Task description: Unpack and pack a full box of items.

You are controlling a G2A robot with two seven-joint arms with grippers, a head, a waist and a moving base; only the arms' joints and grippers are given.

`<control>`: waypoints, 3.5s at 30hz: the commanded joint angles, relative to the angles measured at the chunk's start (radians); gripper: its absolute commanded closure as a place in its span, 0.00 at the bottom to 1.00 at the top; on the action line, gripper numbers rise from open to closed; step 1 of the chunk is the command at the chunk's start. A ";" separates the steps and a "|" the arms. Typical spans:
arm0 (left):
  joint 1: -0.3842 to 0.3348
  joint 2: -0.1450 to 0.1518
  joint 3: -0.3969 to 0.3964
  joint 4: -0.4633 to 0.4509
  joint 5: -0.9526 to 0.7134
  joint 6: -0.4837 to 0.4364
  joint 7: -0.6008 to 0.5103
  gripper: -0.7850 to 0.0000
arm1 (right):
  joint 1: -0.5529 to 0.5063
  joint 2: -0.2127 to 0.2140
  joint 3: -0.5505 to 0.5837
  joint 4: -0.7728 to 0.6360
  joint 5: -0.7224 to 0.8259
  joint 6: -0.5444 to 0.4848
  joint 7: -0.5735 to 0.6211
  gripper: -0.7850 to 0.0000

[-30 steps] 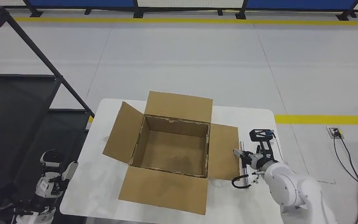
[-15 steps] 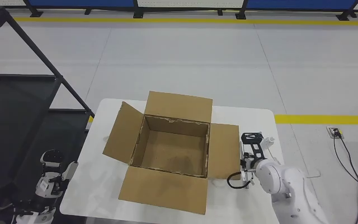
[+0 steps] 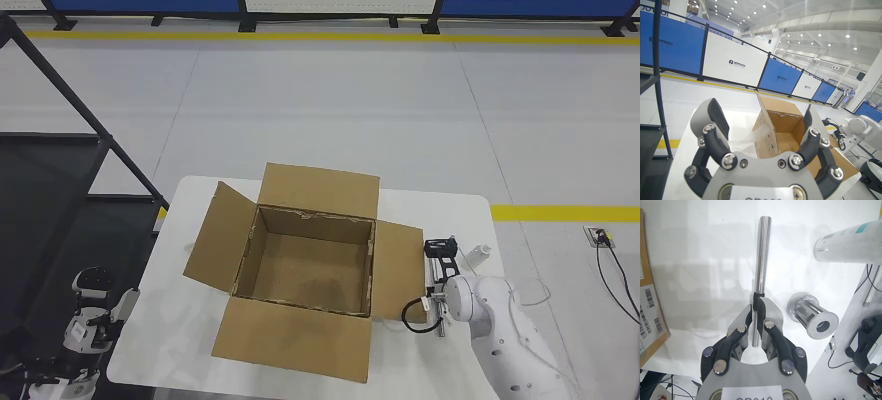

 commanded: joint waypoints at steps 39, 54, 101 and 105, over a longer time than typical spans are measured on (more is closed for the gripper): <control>0.000 0.000 0.000 0.000 0.000 0.000 0.000 0.00 | 0.132 -0.029 -0.054 0.254 -0.006 -0.080 -0.019 0.85; 0.000 0.000 0.000 0.000 0.000 0.000 0.000 0.00 | 0.129 -0.024 -0.010 0.219 -0.005 -0.078 -0.023 1.00; 0.029 -0.005 -0.052 0.021 -0.050 0.005 0.028 0.00 | 0.103 -0.098 -0.314 -0.333 0.084 -0.019 -0.532 1.00; 0.046 -0.007 -0.077 0.031 -0.067 -0.006 0.040 0.00 | 0.222 -0.135 -0.438 -0.176 0.124 -0.111 -0.478 1.00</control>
